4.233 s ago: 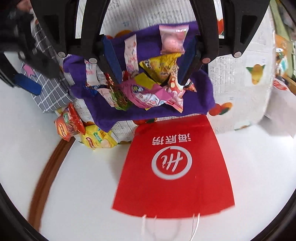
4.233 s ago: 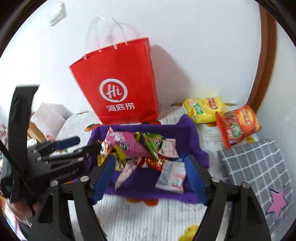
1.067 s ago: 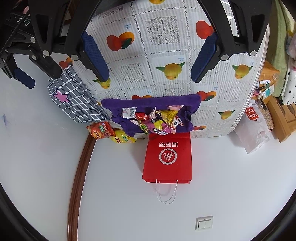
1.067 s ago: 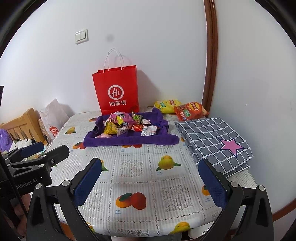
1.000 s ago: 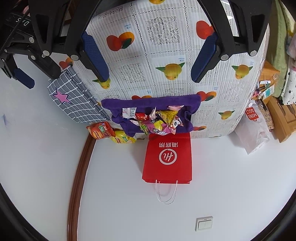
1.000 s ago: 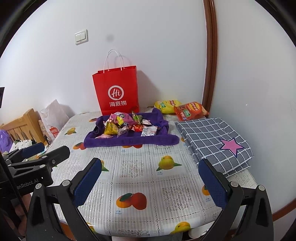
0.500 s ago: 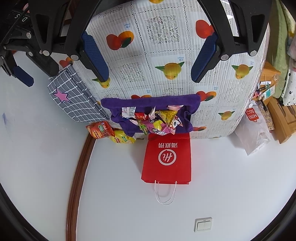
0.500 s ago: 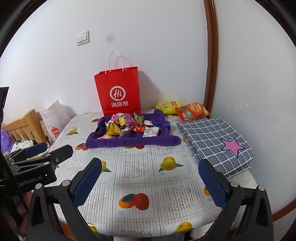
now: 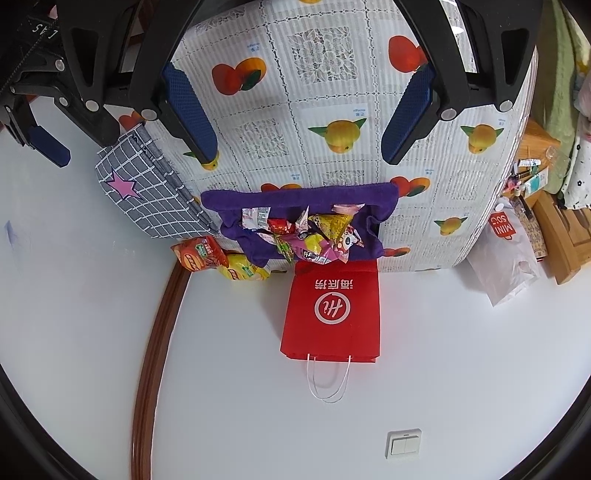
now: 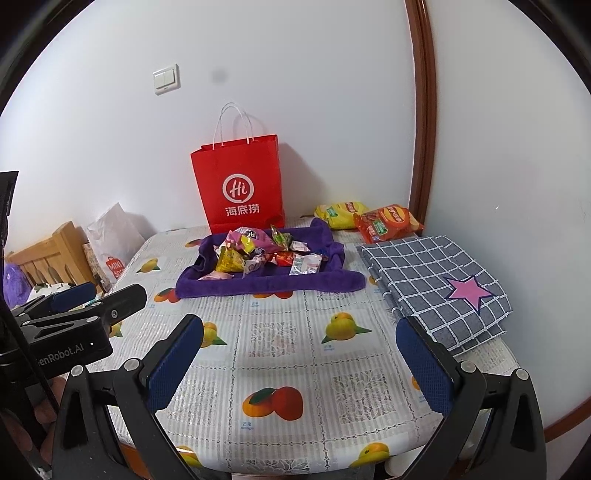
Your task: Organize snacks
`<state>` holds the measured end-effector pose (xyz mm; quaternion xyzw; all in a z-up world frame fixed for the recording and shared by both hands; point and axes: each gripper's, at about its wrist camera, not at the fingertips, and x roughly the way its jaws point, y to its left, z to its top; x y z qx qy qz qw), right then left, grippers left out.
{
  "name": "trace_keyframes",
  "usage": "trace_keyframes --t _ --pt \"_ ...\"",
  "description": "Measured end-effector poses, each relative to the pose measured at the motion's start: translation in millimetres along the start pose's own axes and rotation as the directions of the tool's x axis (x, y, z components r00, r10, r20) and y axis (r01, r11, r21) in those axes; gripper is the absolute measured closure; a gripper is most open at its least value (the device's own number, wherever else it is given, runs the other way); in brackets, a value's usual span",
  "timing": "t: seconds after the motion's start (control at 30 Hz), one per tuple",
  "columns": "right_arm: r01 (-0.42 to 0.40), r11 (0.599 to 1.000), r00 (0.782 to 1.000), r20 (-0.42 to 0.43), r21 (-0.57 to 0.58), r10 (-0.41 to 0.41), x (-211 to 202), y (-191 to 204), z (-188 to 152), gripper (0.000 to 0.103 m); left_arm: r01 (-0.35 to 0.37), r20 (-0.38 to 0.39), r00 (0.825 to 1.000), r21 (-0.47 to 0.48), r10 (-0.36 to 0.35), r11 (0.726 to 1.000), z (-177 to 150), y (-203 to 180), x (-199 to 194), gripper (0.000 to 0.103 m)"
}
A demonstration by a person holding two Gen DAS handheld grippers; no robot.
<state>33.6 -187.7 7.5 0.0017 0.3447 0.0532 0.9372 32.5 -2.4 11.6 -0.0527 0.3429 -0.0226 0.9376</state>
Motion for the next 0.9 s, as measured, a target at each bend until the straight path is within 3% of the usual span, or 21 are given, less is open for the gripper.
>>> trace_keyframes --t 0.53,0.9 --pt "-0.018 1.000 1.000 -0.004 0.004 0.018 15.0 9.9 8.7 0.000 0.010 -0.012 1.000 -0.008 -0.010 1.000 3.4 11.3 15.0 0.013" --pt "-0.038 0.999 0.999 -0.039 -0.008 0.038 50.3 22.4 14.2 0.000 0.012 -0.050 0.999 -0.010 -0.012 1.000 7.4 28.1 51.9 0.013"
